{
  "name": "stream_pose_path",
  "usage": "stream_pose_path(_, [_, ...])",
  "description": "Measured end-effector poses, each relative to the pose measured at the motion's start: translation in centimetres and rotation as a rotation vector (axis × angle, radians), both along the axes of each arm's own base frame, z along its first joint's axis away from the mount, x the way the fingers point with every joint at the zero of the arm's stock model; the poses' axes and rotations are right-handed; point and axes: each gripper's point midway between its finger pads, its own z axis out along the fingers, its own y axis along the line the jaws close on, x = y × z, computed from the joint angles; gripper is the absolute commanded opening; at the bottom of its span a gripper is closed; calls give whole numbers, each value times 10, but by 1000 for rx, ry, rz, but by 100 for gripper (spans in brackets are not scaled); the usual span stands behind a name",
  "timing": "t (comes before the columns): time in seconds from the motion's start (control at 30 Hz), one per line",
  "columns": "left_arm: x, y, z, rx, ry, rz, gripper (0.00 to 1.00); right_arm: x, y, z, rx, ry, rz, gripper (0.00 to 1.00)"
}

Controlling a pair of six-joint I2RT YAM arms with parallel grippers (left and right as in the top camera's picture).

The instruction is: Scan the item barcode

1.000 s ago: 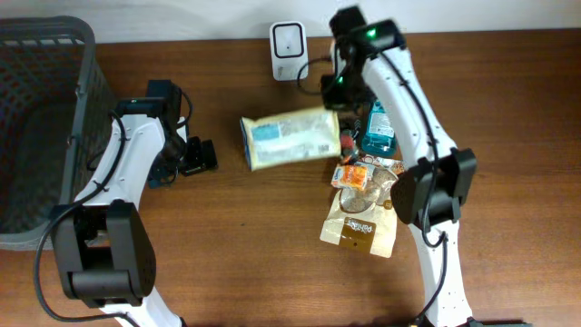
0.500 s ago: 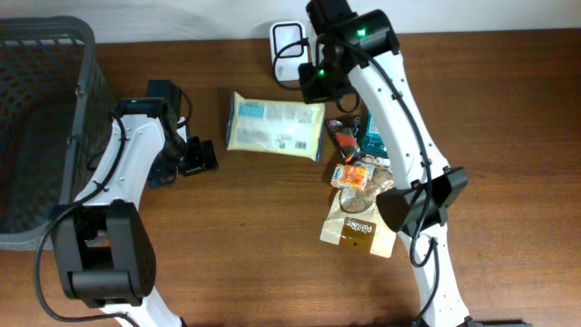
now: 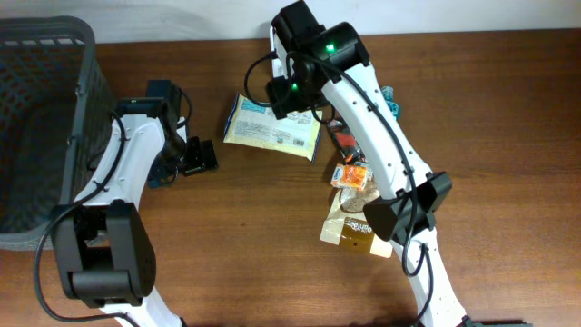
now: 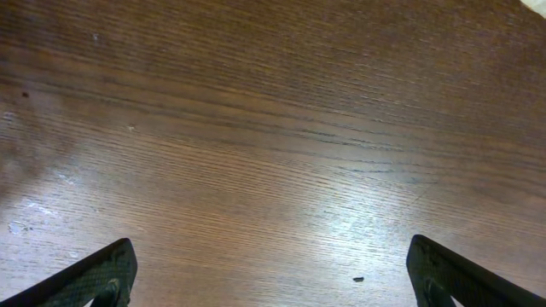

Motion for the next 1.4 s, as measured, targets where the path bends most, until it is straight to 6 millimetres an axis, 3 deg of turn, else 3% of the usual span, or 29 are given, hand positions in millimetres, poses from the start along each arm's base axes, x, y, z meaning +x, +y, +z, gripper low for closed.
stream_pose_path(0.13, [0, 0, 0, 0, 0, 0, 99, -5, -3, -44, -116, 31, 214, 100])
stream_pose_path(0.37, [0, 0, 0, 0, 0, 0, 99, -8, -20, -137, -318, 92, 392, 99])
stream_pose_path(0.47, [0, 0, 0, 0, 0, 0, 99, 0, -23, -149, -362, 56, 417, 98])
stream_pose_path(0.6, [0, 0, 0, 0, 0, 0, 99, 11, -22, -149, -384, 5, 423, 100])
stream_pose_path(0.7, [0, 0, 0, 0, 0, 0, 99, 15, -20, -149, -381, -13, 426, 94])
stream_pose_path(1.13, [0, 0, 0, 0, 0, 0, 99, 8, -4, -170, -376, -11, 440, 86])
stream_pose_path(1.23, [0, 0, 0, 0, 0, 0, 99, 12, -1, -175, -366, -30, 424, 68])
stream_pose_path(1.4, [0, 0, 0, 0, 0, 0, 99, 19, -1, -178, -360, -51, 347, 24])
